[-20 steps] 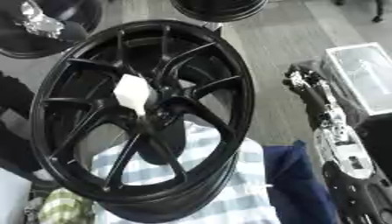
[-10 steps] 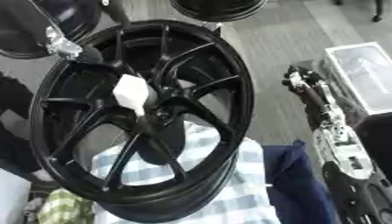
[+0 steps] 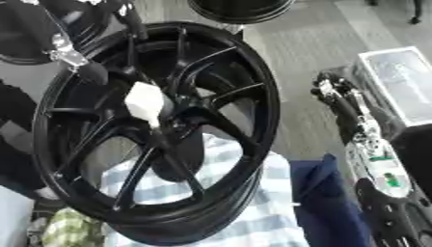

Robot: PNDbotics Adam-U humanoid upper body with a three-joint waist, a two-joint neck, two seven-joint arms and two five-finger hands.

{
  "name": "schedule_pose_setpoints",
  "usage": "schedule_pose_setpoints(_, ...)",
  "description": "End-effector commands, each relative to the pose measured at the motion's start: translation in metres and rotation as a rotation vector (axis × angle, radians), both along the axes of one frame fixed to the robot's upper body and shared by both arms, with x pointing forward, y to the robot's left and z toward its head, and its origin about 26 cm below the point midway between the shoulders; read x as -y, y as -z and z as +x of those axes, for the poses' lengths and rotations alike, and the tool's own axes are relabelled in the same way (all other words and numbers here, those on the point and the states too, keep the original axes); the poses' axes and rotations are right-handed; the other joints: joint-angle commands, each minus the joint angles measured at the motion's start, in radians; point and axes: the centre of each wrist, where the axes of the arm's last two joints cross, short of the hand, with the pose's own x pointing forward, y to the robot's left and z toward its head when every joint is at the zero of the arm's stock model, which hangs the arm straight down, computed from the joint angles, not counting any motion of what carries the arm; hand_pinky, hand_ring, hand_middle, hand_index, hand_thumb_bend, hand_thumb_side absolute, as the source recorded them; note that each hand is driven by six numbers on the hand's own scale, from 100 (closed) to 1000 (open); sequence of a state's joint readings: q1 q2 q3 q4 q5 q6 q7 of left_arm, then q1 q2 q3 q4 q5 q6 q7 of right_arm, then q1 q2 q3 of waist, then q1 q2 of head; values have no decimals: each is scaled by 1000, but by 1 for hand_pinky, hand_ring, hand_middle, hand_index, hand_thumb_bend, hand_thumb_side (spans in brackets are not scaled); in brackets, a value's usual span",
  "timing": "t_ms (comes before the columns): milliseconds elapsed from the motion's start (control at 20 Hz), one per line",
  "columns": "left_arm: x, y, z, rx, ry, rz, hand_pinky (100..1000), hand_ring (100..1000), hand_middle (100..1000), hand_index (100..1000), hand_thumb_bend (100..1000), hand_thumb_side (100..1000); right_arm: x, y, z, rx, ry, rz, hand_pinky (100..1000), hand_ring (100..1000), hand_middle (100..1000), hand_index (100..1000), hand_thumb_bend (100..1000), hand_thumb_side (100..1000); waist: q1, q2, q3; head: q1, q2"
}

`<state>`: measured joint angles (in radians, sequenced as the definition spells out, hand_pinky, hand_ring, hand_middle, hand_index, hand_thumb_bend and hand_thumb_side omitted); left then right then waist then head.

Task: Pull the pin out of the wheel hub.

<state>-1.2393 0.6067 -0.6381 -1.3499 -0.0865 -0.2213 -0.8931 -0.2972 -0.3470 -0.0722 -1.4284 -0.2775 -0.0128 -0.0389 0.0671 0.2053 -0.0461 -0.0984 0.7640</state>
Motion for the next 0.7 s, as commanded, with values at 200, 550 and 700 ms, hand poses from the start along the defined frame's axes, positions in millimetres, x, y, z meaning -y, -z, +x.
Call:
schedule_pose_setpoints(200, -2, -7, -4, 13, 31, 14, 906, 847, 756, 838, 654, 699, 3, -7, 1, 14, -4, -16, 907, 754, 687, 794, 154, 497, -4, -18, 0, 1, 6)
schedule_pose_setpoints(550, 6, 2, -11, 12, 33, 65, 900, 843, 750, 832, 640, 627, 3, -6, 1, 10, -6, -16, 908, 754, 687, 794, 153, 500, -3, -16, 0, 2, 6)
schedule_pose_setpoints(700, 6, 4, -11, 13, 20, 76, 896, 841, 750, 827, 638, 595, 3, -5, 1, 9, -6, -15, 908, 755, 687, 794, 152, 501, -3, -16, 0, 2, 6)
